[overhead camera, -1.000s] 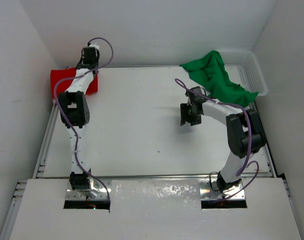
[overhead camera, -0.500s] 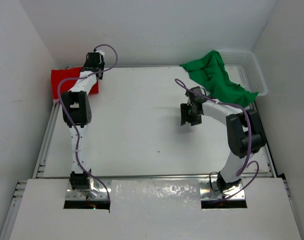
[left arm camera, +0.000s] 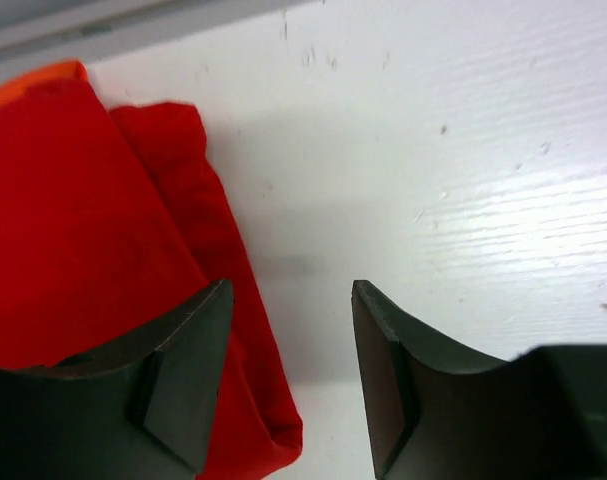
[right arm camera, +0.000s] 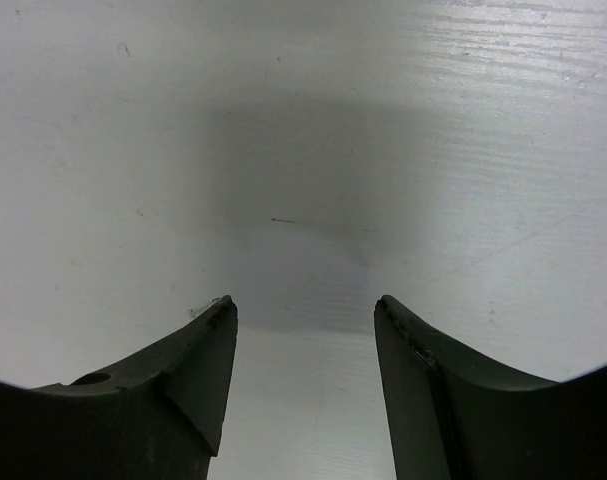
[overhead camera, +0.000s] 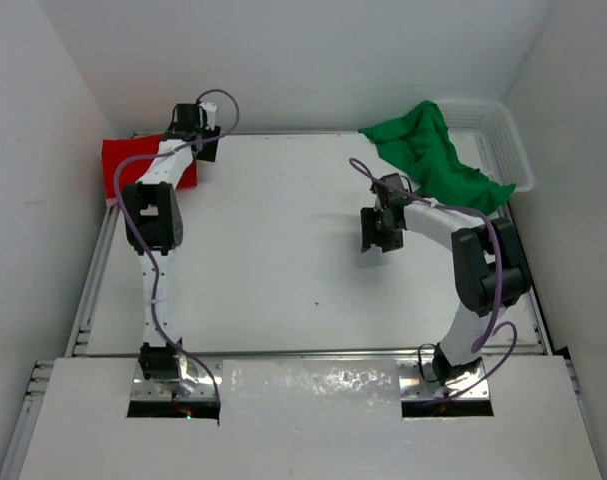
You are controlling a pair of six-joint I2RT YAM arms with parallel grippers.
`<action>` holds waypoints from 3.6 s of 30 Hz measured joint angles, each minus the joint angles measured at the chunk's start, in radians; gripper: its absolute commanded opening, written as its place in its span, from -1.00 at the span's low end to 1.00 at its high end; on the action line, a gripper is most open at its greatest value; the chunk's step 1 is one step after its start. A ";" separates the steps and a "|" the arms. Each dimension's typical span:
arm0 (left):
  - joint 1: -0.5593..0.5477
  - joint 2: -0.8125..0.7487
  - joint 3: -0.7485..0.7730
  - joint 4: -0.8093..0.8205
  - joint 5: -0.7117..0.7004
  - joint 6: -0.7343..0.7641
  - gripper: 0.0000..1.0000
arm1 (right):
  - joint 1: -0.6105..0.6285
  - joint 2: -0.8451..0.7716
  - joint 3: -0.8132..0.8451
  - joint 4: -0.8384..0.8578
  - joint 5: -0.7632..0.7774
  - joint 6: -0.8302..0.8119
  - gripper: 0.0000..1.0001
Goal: Fold and stack the t-shirts
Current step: Put the neatly folded tshirt into the corner of the board with the left arm, then grab crumpled tshirt from bin with the right arm
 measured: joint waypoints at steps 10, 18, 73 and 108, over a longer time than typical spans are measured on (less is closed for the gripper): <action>0.008 -0.214 -0.076 -0.152 0.069 -0.033 0.17 | -0.013 -0.002 0.001 -0.008 0.002 -0.004 0.11; 0.088 -0.693 -0.511 -0.169 0.156 0.019 0.21 | -0.026 -0.065 0.008 -0.034 0.003 -0.003 0.18; -0.269 -1.106 -1.581 0.138 0.018 0.221 0.06 | -0.547 0.617 1.133 -0.036 0.041 0.197 0.28; -0.277 -0.909 -1.518 0.306 -0.211 0.218 -0.03 | -0.555 0.724 0.955 0.351 -0.046 0.363 -1.00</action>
